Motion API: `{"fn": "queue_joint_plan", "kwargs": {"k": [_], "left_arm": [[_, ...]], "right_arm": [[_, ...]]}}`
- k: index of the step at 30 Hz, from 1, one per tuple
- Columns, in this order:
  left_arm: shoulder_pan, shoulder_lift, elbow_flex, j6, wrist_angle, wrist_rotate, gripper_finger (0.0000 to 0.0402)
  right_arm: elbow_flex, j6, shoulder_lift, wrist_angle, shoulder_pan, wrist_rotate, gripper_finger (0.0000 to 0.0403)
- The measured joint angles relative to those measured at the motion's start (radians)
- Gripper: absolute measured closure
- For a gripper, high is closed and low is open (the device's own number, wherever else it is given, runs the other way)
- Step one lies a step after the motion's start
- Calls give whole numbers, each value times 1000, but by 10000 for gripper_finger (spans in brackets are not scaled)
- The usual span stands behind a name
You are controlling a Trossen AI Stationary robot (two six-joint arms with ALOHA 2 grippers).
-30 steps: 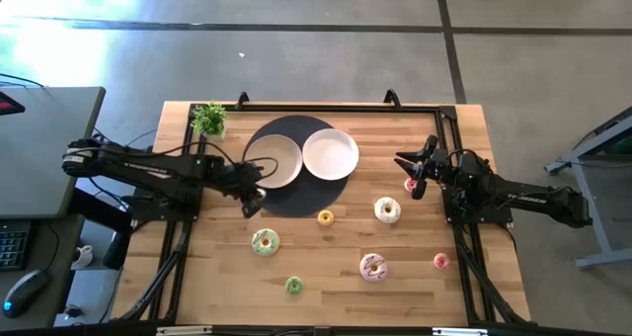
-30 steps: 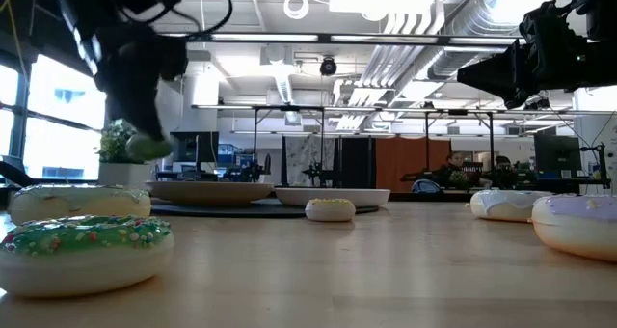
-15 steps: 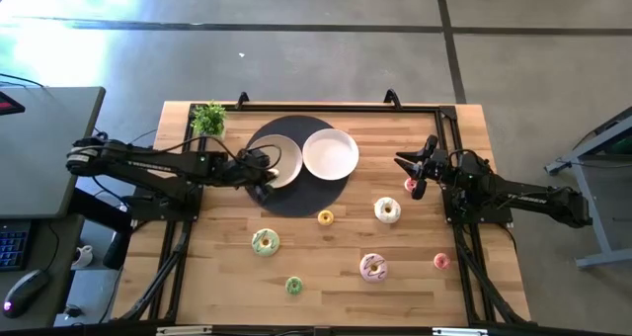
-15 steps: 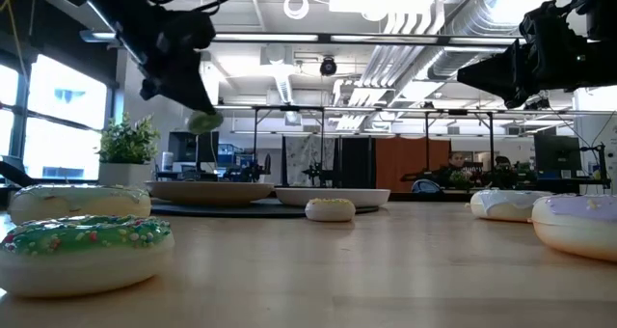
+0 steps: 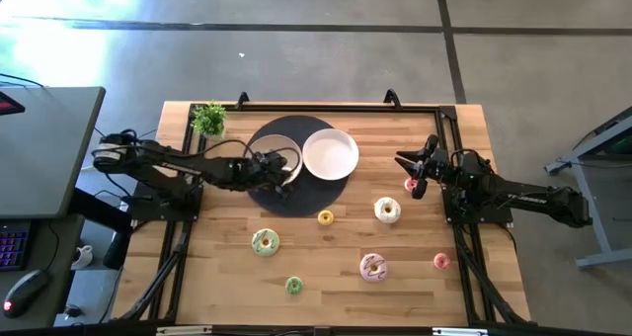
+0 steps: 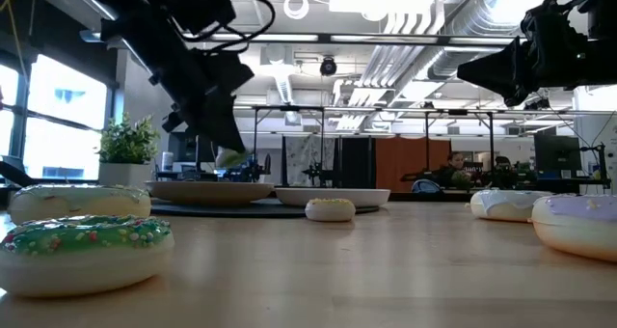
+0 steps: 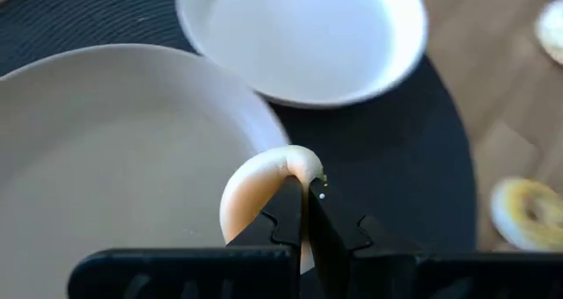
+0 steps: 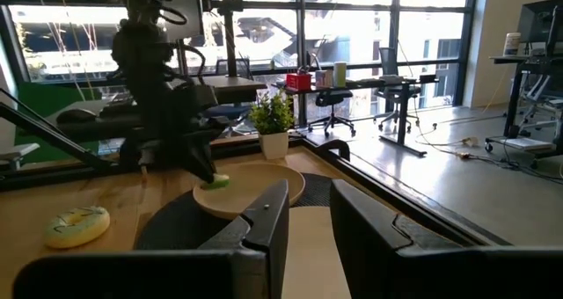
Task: Pick & Place donuts
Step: Put the top small green donut on the gray plate
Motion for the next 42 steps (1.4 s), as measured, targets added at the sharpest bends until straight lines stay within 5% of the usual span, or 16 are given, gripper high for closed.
{"fn": "queue_joint_plan", "kwargs": {"k": [8,16,32,42], "left_arm": [[197,-119,0,98,3,103,396],[379,-152,-30,200,82,491,396],[377,-36,-49,179,46,246,396],[377,64,-49,197,50,270,396]], "right_arm": [[0,-2,0,0,0,0,320],[0,-4,0,0,0,0,320],[0,4,0,0,0,-3,320],[0,4,0,-1,0,66,320]]}}
